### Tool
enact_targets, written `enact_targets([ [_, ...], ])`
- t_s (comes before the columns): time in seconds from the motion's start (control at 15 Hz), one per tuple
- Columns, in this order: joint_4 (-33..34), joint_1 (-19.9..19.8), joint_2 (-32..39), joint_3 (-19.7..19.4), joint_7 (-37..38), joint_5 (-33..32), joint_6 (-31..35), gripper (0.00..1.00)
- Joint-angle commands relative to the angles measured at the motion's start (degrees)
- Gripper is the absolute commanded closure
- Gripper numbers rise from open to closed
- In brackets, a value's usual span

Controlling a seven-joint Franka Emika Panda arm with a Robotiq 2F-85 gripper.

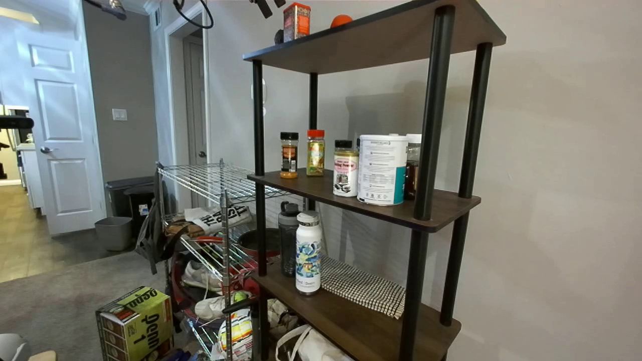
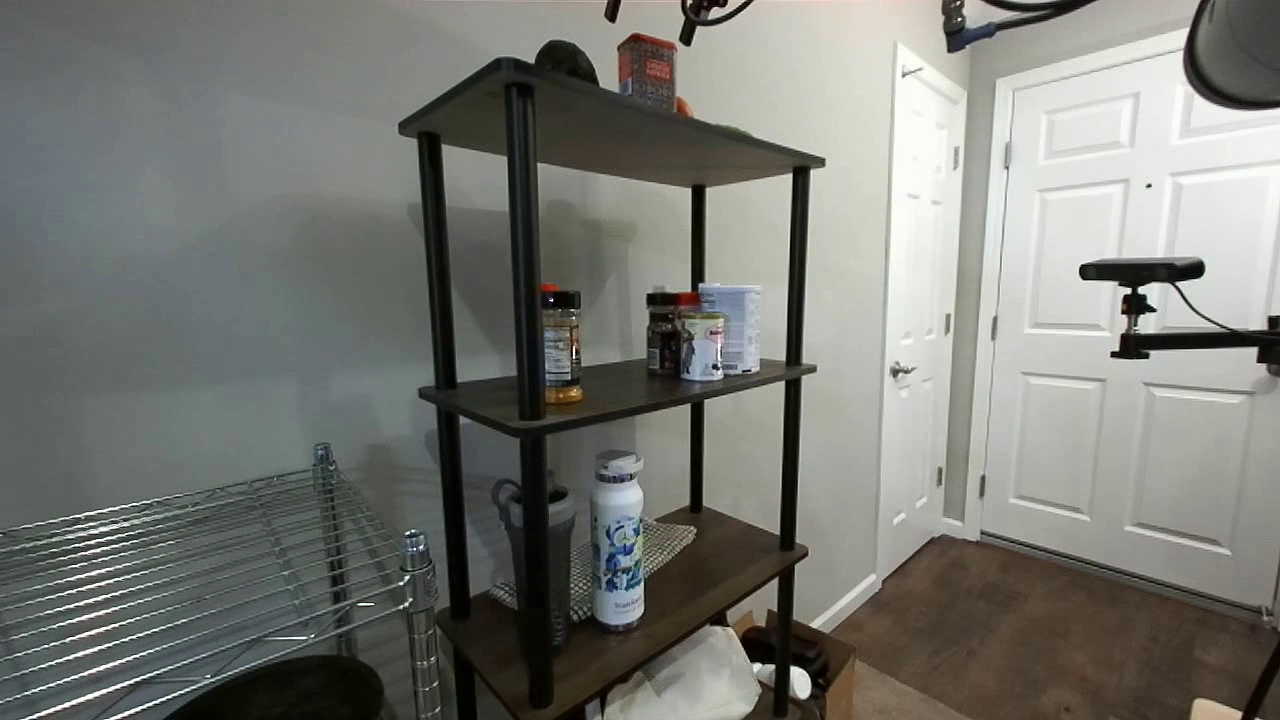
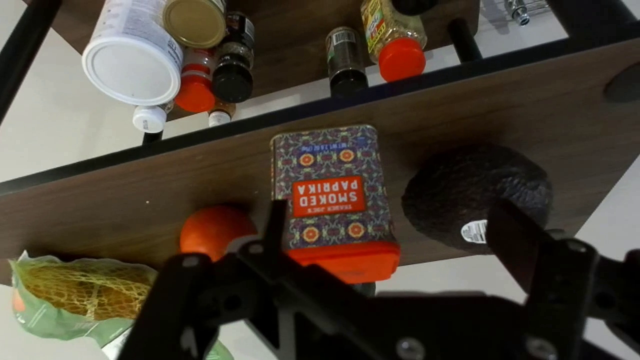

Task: Shift the container with the lid to the bottom shelf

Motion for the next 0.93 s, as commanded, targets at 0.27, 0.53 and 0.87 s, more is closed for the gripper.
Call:
enact_targets([
  [0.27,3.18,0.48,3.36,-0.22,1.68,-0.32,-1.47,0.00],
  [0.53,4.63,0.28,4.55,-0.41,3.32,0.81,-1.34,0.00],
  [0.87,5.51,-0.21,4.74,-1.30,4.60,0.38,-1.65,0.00],
])
